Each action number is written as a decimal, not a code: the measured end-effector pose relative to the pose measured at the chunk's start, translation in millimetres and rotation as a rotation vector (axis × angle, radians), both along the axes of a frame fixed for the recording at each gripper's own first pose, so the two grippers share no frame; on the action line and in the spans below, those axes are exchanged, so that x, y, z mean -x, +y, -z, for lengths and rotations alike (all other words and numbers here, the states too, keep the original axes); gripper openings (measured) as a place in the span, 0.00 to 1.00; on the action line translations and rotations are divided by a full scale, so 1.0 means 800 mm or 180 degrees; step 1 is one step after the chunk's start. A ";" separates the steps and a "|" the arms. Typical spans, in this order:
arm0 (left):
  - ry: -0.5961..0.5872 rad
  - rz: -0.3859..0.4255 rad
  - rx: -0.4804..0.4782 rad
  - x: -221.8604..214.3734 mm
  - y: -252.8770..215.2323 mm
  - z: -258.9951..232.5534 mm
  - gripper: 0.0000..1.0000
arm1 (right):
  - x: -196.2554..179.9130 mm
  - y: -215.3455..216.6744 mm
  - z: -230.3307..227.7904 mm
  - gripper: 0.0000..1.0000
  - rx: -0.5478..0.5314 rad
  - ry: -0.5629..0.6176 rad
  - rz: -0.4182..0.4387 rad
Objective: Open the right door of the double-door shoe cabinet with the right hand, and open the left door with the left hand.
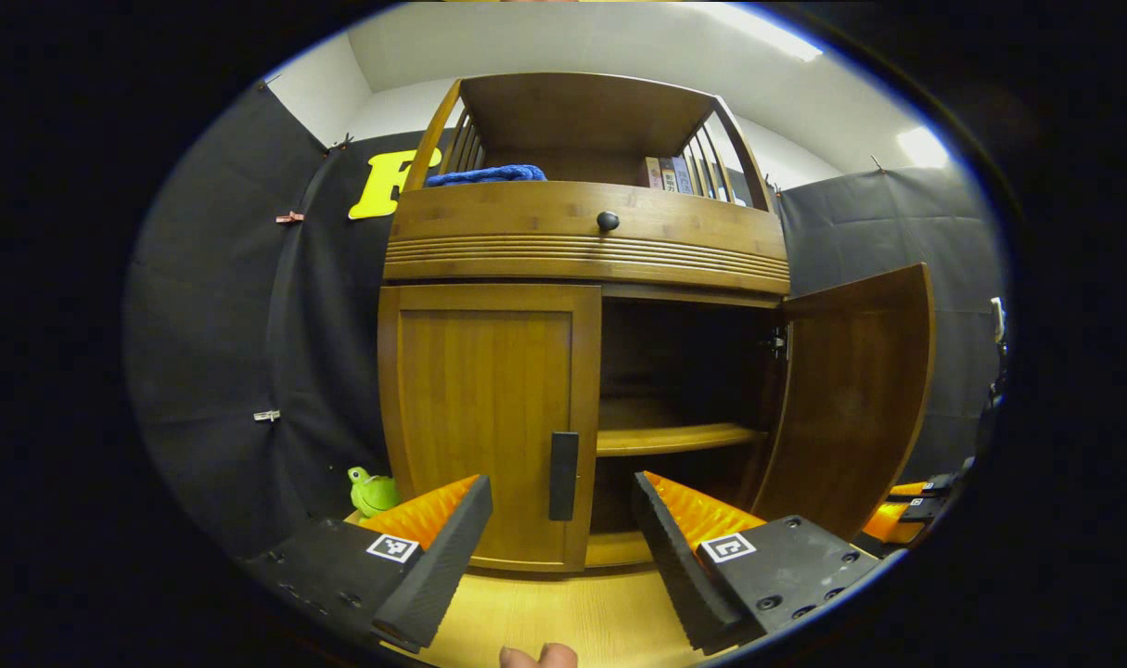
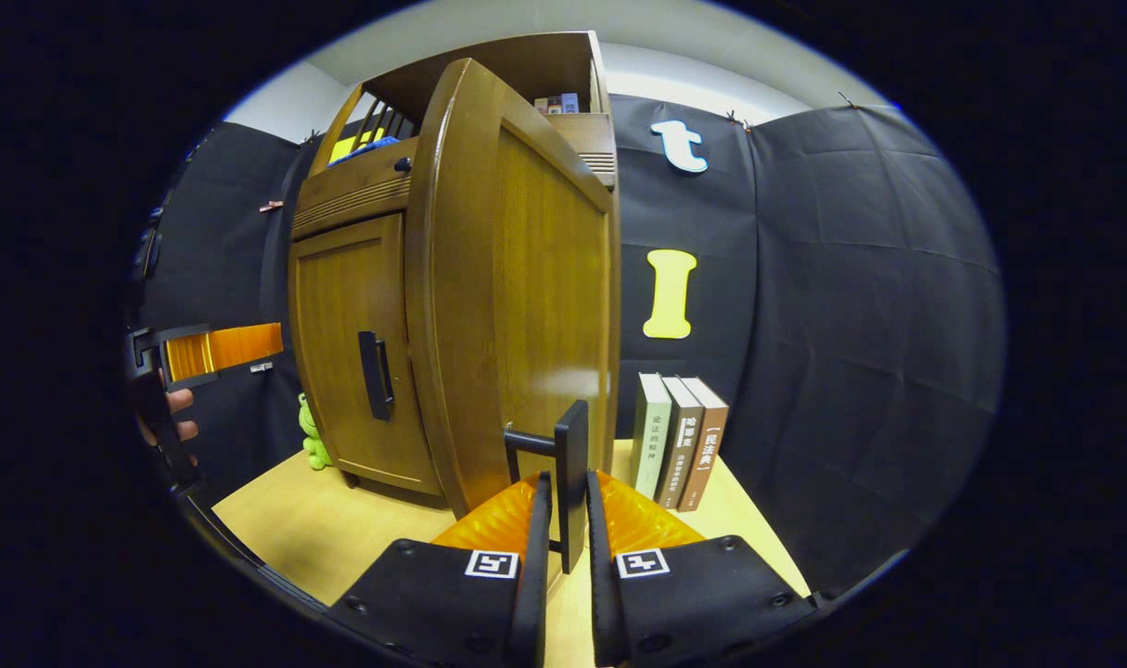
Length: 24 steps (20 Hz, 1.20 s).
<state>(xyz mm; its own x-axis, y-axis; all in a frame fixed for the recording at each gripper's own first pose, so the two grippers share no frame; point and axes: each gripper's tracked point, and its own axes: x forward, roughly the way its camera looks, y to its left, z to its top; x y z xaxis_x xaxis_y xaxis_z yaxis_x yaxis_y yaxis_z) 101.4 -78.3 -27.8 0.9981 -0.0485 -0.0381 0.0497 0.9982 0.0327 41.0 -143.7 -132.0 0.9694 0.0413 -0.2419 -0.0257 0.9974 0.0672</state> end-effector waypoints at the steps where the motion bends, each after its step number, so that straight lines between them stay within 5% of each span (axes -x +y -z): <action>1: -0.0006 0.0021 -0.0011 -0.002 -0.006 0.000 0.92 | 0.002 -0.012 -0.002 0.24 0.0003 -0.0009 0.0045; 4: 0.0004 0.0063 -0.0026 -0.008 -0.019 0.004 0.92 | 0.009 -0.045 -0.003 0.05 -0.0023 0.0005 0.0118; 6: 0.0018 0.0097 -0.0021 -0.011 -0.026 0.006 0.92 | 0.013 -0.064 -0.005 0.05 -0.0034 0.0017 0.0164; 7: 0.0024 0.0105 -0.0020 -0.013 -0.028 0.007 0.92 | 0.015 -0.073 -0.008 0.15 -0.0006 -0.0001 0.0191; 19: 0.0039 0.0032 -0.0019 -0.058 -0.027 0.022 0.92 | 0.036 -0.144 -0.030 0.18 0.0304 -0.0106 0.0734; 24: 0.0003 -0.0014 -0.0030 -0.092 -0.018 0.034 0.95 | 0.064 -0.166 -0.068 0.94 0.0310 -0.0372 0.0918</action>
<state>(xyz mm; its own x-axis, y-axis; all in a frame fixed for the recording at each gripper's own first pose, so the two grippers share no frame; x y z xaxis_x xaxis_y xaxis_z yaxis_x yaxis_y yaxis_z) 175.0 -92.9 -55.1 0.9983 -0.0437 -0.0396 0.0454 0.9981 0.0422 -10.0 -276.6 -77.8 0.9593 -0.2569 -0.1175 0.2569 0.9663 -0.0157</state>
